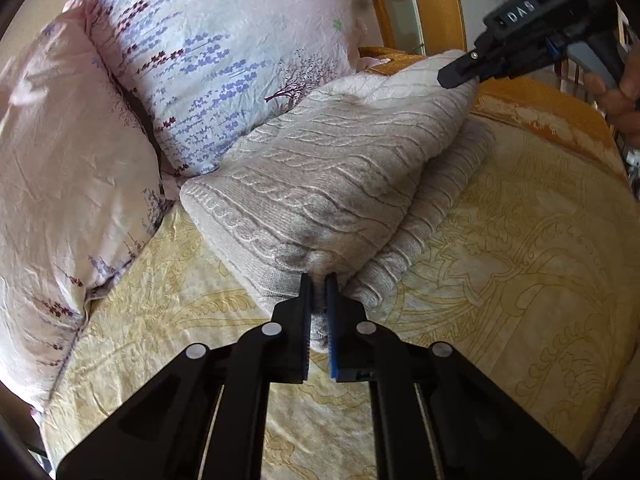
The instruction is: Fold small clothes
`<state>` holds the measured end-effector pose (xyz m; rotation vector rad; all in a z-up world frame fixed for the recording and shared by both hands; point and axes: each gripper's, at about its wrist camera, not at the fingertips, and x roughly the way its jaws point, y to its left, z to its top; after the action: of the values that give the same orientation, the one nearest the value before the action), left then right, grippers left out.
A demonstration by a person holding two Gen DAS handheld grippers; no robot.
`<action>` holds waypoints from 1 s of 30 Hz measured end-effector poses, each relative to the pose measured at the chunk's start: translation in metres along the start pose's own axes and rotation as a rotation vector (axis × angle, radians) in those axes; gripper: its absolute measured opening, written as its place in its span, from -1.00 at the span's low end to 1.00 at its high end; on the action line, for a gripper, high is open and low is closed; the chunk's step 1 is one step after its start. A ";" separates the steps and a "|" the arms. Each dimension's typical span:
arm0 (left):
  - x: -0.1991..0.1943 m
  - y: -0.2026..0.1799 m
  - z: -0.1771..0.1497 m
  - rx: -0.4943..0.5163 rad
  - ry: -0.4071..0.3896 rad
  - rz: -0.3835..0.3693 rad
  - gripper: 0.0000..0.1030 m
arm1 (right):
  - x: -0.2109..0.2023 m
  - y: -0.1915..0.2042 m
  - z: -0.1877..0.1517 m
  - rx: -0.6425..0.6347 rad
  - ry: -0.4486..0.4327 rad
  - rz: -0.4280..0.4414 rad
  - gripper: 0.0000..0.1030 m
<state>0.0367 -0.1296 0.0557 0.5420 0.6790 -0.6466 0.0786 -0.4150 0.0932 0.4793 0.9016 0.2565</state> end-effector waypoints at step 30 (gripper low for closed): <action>-0.056 0.062 -0.011 -0.337 -0.073 -0.309 0.35 | -0.021 -0.046 0.006 0.215 -0.055 0.044 0.24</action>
<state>0.0423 -0.0603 0.1034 0.1003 0.7913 -0.8161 0.0716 -0.4654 0.0882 0.7021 0.8698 0.1861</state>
